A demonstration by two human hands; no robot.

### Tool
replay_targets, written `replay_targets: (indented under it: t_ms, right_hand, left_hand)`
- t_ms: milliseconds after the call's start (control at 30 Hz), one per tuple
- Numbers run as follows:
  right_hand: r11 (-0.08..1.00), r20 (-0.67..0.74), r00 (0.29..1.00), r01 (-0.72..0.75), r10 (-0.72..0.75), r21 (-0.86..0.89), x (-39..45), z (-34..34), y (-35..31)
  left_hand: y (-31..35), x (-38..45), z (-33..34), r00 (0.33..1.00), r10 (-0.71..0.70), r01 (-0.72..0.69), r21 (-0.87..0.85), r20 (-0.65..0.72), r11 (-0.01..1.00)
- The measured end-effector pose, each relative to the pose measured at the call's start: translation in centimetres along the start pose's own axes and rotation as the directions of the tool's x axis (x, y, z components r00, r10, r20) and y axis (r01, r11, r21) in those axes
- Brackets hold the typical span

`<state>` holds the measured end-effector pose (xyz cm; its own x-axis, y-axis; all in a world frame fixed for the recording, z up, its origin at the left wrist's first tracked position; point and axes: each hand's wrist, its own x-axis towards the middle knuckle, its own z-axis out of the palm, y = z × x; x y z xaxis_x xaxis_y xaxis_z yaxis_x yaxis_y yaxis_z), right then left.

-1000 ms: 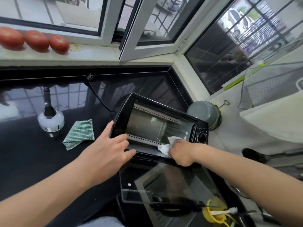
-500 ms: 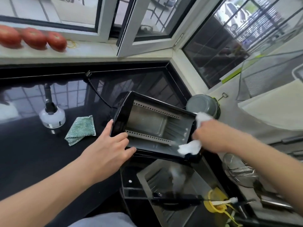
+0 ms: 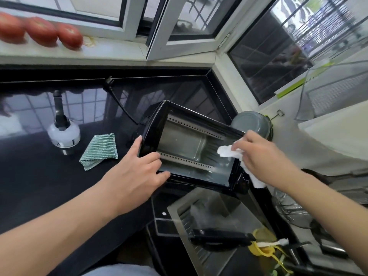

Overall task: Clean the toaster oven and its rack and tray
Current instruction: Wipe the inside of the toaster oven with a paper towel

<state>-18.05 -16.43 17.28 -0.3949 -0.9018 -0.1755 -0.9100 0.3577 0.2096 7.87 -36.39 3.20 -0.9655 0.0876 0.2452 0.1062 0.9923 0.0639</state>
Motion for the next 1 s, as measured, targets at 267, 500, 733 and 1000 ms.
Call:
replay_targets:
  t_ms: [267, 500, 733, 1000]
  right_hand:
    - [0.821, 0.707, 0.681, 0.505, -0.189, -0.266, 2.7, 6.7, -1.6]
    - [0.975, 0.683, 0.715, 0.222, -0.152, -0.016, 0.9, 3.5, -2.2]
    - [0.989, 0.532, 0.846, -0.068, -0.012, 0.131, 0.2, -0.7, 0.1]
    - [0.462, 0.25, 0.821, -0.51, 0.513, 0.726, -3.9, -6.6, 3.0]
  left_hand:
    - [0.2, 0.0, 0.3, 1.0, -0.026, 0.026, -0.033, -0.012, 0.999]
    - [0.1, 0.4, 0.1, 0.998, -0.046, 0.049, -0.064, 0.048, 0.997]
    - [0.0, 0.4, 0.0, 0.995, -0.033, 0.038, -0.056, 0.094, 0.998]
    - [-0.4, 0.9, -0.6, 0.992, -0.046, 0.056, -0.075, 0.121, 0.996]
